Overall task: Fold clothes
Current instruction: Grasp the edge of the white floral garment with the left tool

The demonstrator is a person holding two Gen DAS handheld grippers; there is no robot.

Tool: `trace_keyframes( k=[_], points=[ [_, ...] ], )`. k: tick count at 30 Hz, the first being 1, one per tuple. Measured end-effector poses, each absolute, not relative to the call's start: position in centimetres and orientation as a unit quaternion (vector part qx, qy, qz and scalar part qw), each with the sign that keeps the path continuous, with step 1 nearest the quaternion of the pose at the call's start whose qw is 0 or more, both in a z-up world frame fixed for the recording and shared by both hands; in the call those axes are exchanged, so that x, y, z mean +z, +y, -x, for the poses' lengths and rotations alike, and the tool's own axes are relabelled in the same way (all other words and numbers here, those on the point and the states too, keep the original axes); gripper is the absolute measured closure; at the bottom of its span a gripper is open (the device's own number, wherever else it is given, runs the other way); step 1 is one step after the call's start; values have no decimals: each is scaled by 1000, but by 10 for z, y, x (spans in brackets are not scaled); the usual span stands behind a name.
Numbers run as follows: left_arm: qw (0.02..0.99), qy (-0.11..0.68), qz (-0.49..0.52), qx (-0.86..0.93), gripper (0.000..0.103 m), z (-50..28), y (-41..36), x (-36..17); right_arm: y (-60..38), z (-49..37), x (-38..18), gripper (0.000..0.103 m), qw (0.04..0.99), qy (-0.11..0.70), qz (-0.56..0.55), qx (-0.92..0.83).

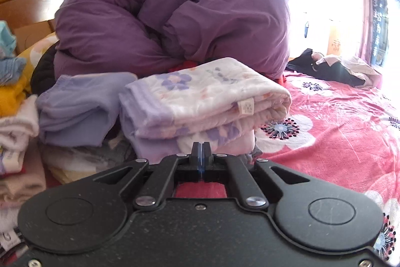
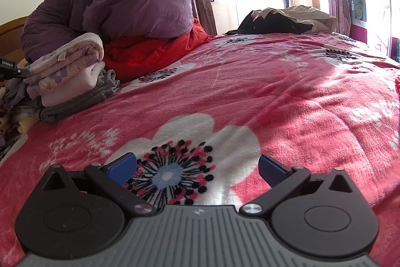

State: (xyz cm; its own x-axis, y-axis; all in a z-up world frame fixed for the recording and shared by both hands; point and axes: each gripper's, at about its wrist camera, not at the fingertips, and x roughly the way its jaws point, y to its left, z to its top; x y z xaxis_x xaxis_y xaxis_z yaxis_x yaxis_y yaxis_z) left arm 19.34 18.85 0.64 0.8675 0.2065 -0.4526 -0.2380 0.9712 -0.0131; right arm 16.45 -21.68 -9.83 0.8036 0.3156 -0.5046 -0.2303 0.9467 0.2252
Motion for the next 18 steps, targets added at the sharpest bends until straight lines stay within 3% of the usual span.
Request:
trace_keyframes(
  k=[1,2,3,4,13,16,18],
  points=[
    [965,228,39,126,85,-191,191,5,-217,-165,-99,0,946,280,-78,145],
    [964,225,44,138,45,-188,193,3,-217,-165,-99,0,945,281,-80,145],
    [964,214,47,154,31,-186,197,1,-216,-165,-100,0,945,282,-79,146],
    [963,203,49,169,27,-185,200,0,-216,-164,-100,0,945,283,-78,146],
    [956,206,100,181,31,-237,235,9,-210,-168,-109,0,941,296,-67,149],
    [951,235,122,157,79,-255,240,6,-209,-170,-113,0,939,303,-67,150],
    [953,233,122,150,87,-255,235,8,-209,-171,-114,0,938,305,-68,149]
  ],
)
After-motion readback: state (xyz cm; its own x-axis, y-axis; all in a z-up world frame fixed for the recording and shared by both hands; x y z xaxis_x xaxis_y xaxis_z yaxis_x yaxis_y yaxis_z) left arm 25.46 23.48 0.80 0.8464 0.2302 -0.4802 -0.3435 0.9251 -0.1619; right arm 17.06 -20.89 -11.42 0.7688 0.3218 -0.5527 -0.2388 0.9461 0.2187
